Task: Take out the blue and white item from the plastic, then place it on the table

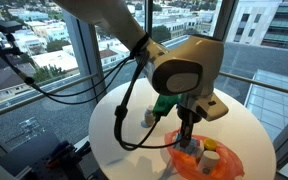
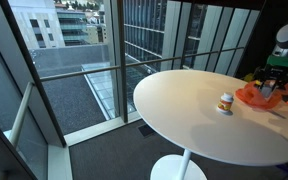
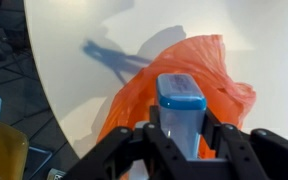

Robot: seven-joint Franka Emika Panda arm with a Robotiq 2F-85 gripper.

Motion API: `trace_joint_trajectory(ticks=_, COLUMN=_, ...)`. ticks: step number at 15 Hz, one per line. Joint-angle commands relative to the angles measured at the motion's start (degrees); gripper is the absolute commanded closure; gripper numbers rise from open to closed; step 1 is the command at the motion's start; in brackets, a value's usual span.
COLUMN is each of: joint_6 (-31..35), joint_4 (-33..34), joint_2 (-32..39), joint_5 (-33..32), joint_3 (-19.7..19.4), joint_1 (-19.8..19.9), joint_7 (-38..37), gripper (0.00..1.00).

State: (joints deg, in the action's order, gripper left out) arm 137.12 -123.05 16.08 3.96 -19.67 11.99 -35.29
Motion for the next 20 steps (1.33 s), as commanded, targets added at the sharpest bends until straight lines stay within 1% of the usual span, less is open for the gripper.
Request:
trace_joint_trajectory(ticks=1, joint_6=-3.0, joint_4=-3.0, joint_2=-7.8, joint_5=-1.8, joint_3=0.3, joint_1=-0.6, joint_7=0.8, gripper=0.82)
trace_joint_trajectory(ticks=5, joint_6=-2.5, joint_4=-6.9, joint_2=-14.3, joint_5=-2.6, joint_3=2.6, joint_1=-0.9, joint_7=5.1, gripper=0.82)
trace_joint_trajectory(ticks=8, joint_6=-1.8, joint_4=-11.6, joint_2=-18.5, joint_5=-3.1, joint_3=5.0, joint_1=-1.3, joint_7=7.8, gripper=0.82)
trace_joint_trajectory(ticks=12, joint_6=-0.7, joint_4=-16.2, joint_2=-21.6, joint_5=-2.2, joint_3=8.2, joint_1=-2.2, joint_7=12.4, gripper=0.82)
trace_joint_trajectory(ticks=16, joint_6=1.7, joint_4=-17.5, joint_2=-20.0, joint_5=-1.7, joint_3=10.0, joint_1=-2.5, joint_7=15.9, gripper=0.82)
trace_joint_trajectory(ticks=20, joint_6=6.6, joint_4=-17.4, joint_2=-16.0, joint_5=-1.9, joint_3=10.1, joint_1=-2.2, joint_7=15.8, gripper=0.82)
